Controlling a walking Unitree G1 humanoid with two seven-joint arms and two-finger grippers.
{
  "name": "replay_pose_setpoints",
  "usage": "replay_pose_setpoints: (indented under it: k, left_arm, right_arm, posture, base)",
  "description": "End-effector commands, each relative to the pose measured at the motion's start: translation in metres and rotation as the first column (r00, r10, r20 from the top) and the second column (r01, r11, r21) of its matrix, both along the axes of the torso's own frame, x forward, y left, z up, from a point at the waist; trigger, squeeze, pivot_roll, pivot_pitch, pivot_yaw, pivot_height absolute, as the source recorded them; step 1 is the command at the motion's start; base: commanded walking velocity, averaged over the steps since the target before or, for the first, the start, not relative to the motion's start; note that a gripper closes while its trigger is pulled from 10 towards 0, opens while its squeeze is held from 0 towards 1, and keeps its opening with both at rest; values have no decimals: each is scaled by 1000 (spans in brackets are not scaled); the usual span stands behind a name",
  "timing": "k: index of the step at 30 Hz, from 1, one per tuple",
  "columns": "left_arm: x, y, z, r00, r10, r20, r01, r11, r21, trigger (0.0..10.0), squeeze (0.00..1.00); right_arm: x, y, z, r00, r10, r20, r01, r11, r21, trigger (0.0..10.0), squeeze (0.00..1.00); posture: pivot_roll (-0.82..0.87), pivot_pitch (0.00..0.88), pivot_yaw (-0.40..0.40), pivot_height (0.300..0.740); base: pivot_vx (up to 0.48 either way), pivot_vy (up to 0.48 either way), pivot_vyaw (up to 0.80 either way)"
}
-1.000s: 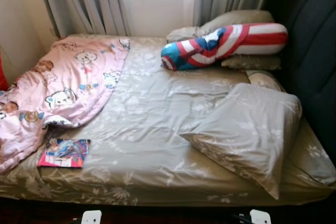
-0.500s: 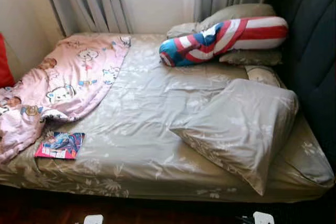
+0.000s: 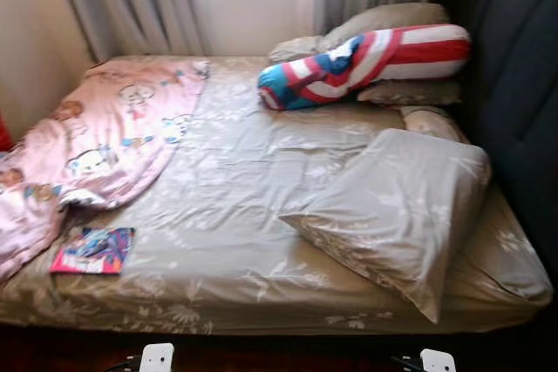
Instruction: Clean up the room
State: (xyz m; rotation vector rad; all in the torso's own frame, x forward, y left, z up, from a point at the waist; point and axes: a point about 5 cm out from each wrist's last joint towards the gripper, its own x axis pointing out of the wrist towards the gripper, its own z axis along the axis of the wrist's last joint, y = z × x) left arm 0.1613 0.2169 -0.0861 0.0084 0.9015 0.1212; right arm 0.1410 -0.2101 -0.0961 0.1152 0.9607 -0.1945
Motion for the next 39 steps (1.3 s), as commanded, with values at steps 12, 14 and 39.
replay_pose_setpoints:
  k: [12,14,39]
  left_arm:
    - [-5,-4,-3,1000,11,-19,-11,1000,-3,10000,0]
    - [-4,-4,-3,1000,11,-17,-11,1000,-3,10000,0]
    - [-4,-3,-3,1000,17,-26,-17,1000,-5,10000,0]
  right_arm:
    - [-3,-1,-1,1000,22,-12,-22,1000,2,10000,0]
    - [-3,-1,-1,1000,23,-12,-23,1000,3,10000,0]
    - [-4,-2,-1,1000,23,-11,-23,1000,-10,10000,0]
  posture:
    - [3,0,-12,740]
    - [2,0,-13,740]
    - [-4,0,-3,740]
  base:
    - [0,-199,-247]
    - [0,0,0]
    - [290,0,-126]
